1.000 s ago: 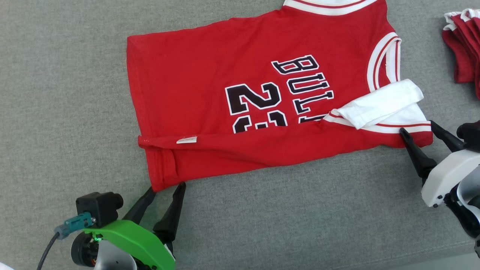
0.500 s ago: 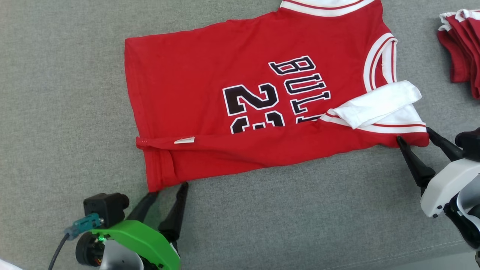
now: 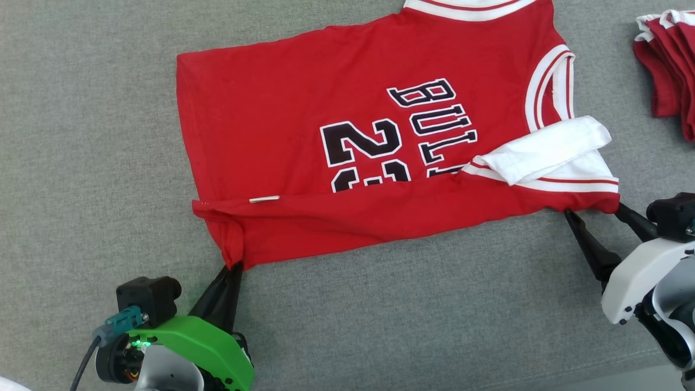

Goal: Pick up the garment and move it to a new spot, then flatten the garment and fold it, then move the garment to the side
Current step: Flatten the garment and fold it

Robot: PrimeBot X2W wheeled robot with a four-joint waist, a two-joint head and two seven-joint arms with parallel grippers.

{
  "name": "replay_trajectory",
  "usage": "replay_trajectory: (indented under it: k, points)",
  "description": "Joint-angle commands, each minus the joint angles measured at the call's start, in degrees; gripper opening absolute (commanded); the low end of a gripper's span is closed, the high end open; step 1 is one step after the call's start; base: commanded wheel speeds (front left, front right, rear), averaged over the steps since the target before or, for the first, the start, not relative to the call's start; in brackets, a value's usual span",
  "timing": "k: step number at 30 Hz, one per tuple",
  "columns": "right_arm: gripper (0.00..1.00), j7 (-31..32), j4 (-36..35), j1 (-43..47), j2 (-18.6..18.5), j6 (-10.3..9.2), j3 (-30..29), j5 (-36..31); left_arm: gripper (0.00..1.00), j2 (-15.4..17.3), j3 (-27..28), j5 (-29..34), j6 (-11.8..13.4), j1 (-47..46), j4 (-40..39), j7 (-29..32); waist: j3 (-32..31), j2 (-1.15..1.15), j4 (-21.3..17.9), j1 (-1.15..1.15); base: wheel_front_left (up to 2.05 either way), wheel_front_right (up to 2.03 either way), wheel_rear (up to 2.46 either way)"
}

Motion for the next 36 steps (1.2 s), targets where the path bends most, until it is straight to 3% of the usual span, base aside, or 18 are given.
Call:
replay_trajectory:
  k: [1, 2, 3, 10, 15, 21, 25, 26, 27, 28, 29, 33, 36]
  points:
    - [0.45, 0.2, 0.5, -0.7, 0.3, 0.00, 0.3, 0.2, 0.00, 0.5, -0.1, -0.5, -0.5, -1.0, 0.6, 0.1, 0.0, 0.00, -0.1, 0.00, 0.00, 0.00, 0.00]
    - [0.27, 0.5, 1.0, -1.1, 0.4, 0.00, 0.4, 0.5, 0.00, 0.6, -0.1, -0.6, -0.6, -1.0, 0.9, 0.1, -0.1, 0.00, -0.1, 0.00, 0.00, 0.00, 0.00]
    - [0.02, 0.7, 1.6, -1.7, 0.2, 0.00, 0.6, 0.8, 0.00, 0.7, 0.1, -0.9, -1.0, -1.0, 1.1, 0.0, -0.2, 0.00, -0.2, 0.00, 0.00, 0.00, 0.00]
    - [0.00, 1.7, 4.5, -4.7, -3.2, 0.00, 1.9, 6.8, 0.00, 3.5, 1.2, -3.8, -4.2, -0.3, -0.6, 2.0, -2.4, 0.00, 0.5, 0.00, 0.00, 0.00, 0.00]
    - [0.00, 3.0, 2.7, -3.8, -11.4, -0.01, 3.8, 15.4, 0.00, 7.1, 1.5, -8.3, -7.9, 1.4, -5.3, 6.0, -4.1, 0.00, 1.4, 0.00, 0.00, 0.00, 0.00]
    - [0.00, 5.9, -0.1, 1.2, -20.9, -0.01, 5.0, 23.0, 0.00, 10.4, 1.3, -11.6, -9.5, 6.4, -8.7, 8.4, -4.8, 0.00, 1.8, 0.00, 0.00, 0.00, 0.00]
    - [0.00, 7.4, -0.7, 5.0, -23.2, -0.02, 5.1, 26.6, 0.00, 10.6, 1.2, -12.7, -9.9, 10.2, -8.4, 7.3, -4.6, 0.00, 2.0, 0.00, 0.00, 0.00, 0.00]
    - [0.00, 7.8, -0.5, 5.5, -23.2, -0.02, 5.5, 26.9, 0.08, 10.0, 1.2, -12.8, -9.9, 10.6, -8.0, 6.7, -4.5, 0.00, 2.1, 0.00, 0.00, 0.00, 0.00]
    - [0.12, 8.4, -0.1, 5.8, -23.0, -0.03, 6.3, 26.9, 0.43, 9.1, 1.1, -13.3, -9.8, 11.0, -7.1, 6.1, -4.4, 0.00, 2.1, 0.00, 0.00, 0.00, 0.00]
    - [0.50, 8.7, 0.3, 5.7, -23.1, -0.03, 6.9, 26.0, 0.92, 8.7, 0.8, -13.4, -10.0, 11.1, -6.4, 5.9, -4.3, 0.00, 2.2, 0.00, 0.00, 0.00, 0.00]
    - [1.00, 9.0, 0.7, 5.2, -22.9, -0.03, 7.8, 25.0, 1.00, 8.3, 0.5, -13.1, -10.1, 10.9, -5.3, 5.4, -4.3, 0.00, 2.2, 0.00, 0.00, 0.00, 0.00]
    - [1.00, 8.9, 1.2, 2.9, -21.3, -0.01, 8.5, 25.2, 1.00, 6.9, -0.4, -11.6, -10.0, 9.5, -2.6, 4.3, -4.3, 0.00, 2.4, 0.00, 0.00, 0.00, 0.00]
    - [1.00, 9.0, -0.5, 1.7, -23.2, -0.02, 6.6, 25.5, 1.00, 8.3, 0.6, -9.6, -8.3, 10.1, -2.5, 3.2, -4.1, 0.00, 2.3, 0.00, 0.00, 0.00, 0.00]
